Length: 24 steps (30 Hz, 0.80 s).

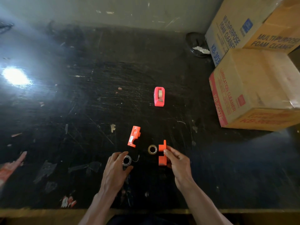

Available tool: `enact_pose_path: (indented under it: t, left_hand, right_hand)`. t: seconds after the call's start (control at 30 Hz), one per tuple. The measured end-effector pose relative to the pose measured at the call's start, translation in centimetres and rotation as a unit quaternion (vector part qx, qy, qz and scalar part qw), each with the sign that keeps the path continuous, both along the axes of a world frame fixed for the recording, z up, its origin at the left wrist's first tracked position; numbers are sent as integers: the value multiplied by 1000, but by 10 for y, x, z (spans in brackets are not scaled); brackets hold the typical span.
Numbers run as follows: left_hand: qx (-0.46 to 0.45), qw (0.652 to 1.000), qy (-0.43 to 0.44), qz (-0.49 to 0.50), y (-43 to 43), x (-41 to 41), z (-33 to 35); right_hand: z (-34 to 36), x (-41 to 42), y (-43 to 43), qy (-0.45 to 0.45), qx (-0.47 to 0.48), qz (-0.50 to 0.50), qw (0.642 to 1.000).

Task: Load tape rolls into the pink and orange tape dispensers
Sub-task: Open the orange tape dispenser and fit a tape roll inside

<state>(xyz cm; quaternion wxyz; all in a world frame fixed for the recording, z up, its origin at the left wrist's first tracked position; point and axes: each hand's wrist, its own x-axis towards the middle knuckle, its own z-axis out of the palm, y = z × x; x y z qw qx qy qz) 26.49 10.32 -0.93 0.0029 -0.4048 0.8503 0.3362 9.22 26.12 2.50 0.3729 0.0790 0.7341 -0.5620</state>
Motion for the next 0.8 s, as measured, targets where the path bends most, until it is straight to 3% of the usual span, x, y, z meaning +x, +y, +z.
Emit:
enact_pose_path:
  t: [0.27,0.57,0.7,0.8]
  left_hand:
    - [-6,1000,-17,-17,-3,3,-3]
    - [-3,999,30,12,3,-6,2]
    - [50,993,104,38,8,-20,9]
    - [139,979,130,77,12,-33,22]
  right_hand:
    - [-3,4,4,-10,-11,2,1000]
    - [-9,15,5,-16,-17,13,1000]
    - [-4,14,3,-11,-28,12,999]
    - [0,15,1,-3,-26,10,1000]
